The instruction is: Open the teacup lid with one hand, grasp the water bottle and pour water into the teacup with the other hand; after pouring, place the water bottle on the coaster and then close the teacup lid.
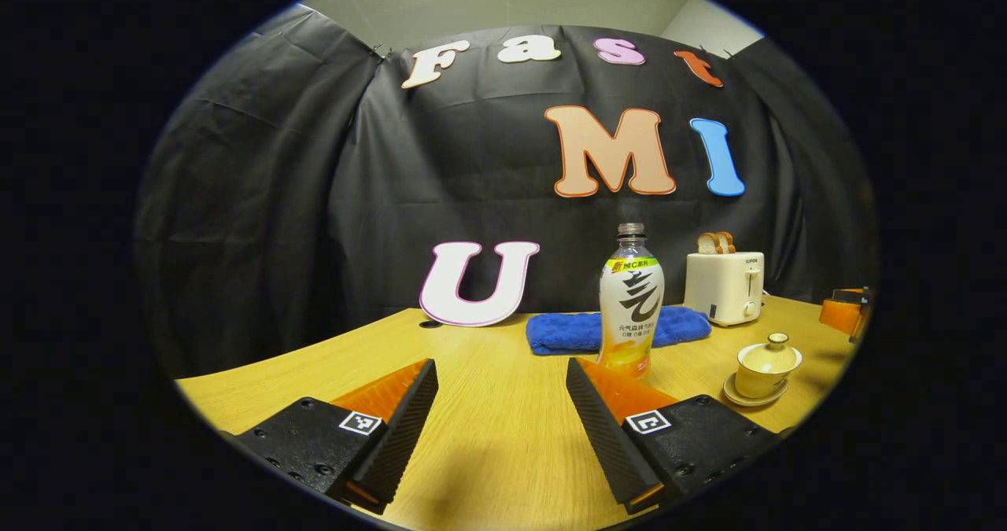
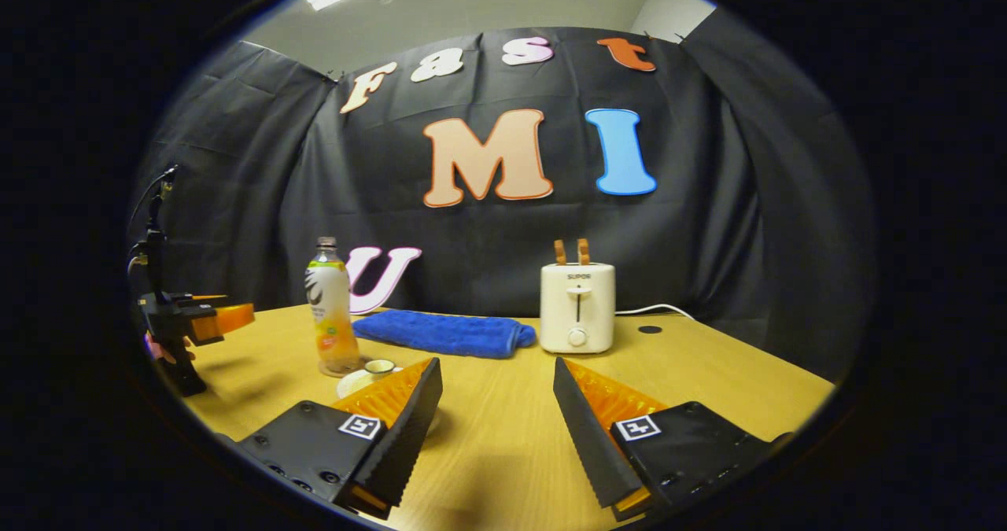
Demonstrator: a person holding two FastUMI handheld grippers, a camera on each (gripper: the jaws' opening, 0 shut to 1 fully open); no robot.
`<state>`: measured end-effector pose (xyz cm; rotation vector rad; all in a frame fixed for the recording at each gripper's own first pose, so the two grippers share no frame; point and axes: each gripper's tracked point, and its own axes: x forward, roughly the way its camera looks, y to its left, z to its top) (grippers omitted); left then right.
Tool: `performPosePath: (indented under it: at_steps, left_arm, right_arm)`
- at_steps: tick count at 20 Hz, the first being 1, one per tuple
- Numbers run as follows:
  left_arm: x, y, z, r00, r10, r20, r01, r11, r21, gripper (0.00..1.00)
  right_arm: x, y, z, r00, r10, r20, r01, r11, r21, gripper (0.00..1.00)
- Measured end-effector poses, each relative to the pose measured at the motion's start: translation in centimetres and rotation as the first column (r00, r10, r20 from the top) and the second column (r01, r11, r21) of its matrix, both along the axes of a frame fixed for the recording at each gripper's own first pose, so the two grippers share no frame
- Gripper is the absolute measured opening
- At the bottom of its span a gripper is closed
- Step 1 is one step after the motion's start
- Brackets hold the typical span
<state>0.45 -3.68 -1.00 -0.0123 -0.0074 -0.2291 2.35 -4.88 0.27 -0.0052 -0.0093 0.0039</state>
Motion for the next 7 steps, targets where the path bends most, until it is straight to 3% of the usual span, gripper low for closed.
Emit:
performPosePath:
  at_steps: [2,4,6,7]
  left_arm:
    - [0.0,0.1,0.0,1.000,0.006,0.000,-0.006,1.000,0.000,0.96]
    - [0.0,0.1,0.0,1.000,0.006,0.001,-0.006,1.000,0.001,0.96]
    - [0.0,0.1,0.0,1.000,0.007,0.001,-0.007,1.000,0.001,0.96]
    - [0.0,0.2,0.0,1.000,0.009,0.001,-0.009,1.000,0.001,0.96]
  right_arm:
    - [0.0,-2.1,0.1,0.997,-0.073,0.005,0.073,0.997,0.000,0.87]
    - [-0.1,-3.7,0.1,0.989,-0.145,0.007,0.145,0.989,0.000,0.92]
    - [-0.2,-3.6,0.0,0.988,-0.152,0.008,0.152,0.988,-0.003,0.96]
    - [-0.2,-3.4,0.0,0.989,-0.144,0.008,0.144,0.990,-0.003,0.87]
